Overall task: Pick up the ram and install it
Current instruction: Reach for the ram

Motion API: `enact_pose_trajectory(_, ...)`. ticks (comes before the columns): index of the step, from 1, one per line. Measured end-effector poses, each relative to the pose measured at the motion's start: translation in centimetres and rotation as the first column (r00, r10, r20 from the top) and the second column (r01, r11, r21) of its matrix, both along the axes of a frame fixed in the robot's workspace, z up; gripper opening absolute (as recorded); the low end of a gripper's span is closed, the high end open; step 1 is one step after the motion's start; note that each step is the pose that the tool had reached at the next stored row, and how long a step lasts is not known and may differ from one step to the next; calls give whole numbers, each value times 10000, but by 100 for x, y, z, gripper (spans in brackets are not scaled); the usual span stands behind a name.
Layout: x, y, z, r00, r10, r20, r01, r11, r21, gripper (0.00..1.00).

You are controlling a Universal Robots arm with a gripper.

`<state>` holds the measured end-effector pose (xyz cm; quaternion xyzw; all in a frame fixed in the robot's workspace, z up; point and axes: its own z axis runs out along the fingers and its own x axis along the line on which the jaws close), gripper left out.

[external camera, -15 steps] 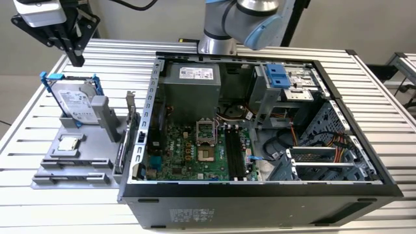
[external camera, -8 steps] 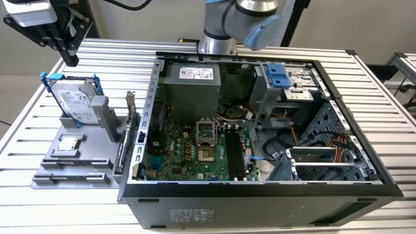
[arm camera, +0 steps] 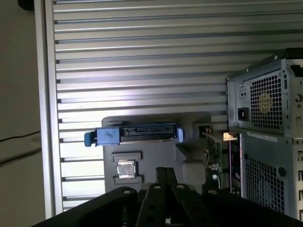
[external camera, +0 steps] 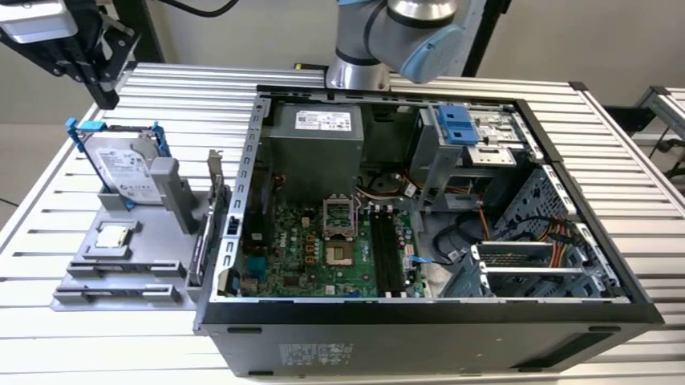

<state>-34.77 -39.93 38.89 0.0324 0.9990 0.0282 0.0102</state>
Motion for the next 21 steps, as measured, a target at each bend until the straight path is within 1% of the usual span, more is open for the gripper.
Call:
enact_pose_trajectory(10,-128,0,0,10000,0,0,0,10000,0,0)
enact_pose_trajectory(16,-141,-3,0,10000,0,-1,0,10000,0,0)
enact_pose_trajectory(18,-142,-39,0,10000,-2,-2,2,10000,1,0)
enact_pose_trajectory(21,-141,-121,-1,10000,0,-8,0,10000,1,0)
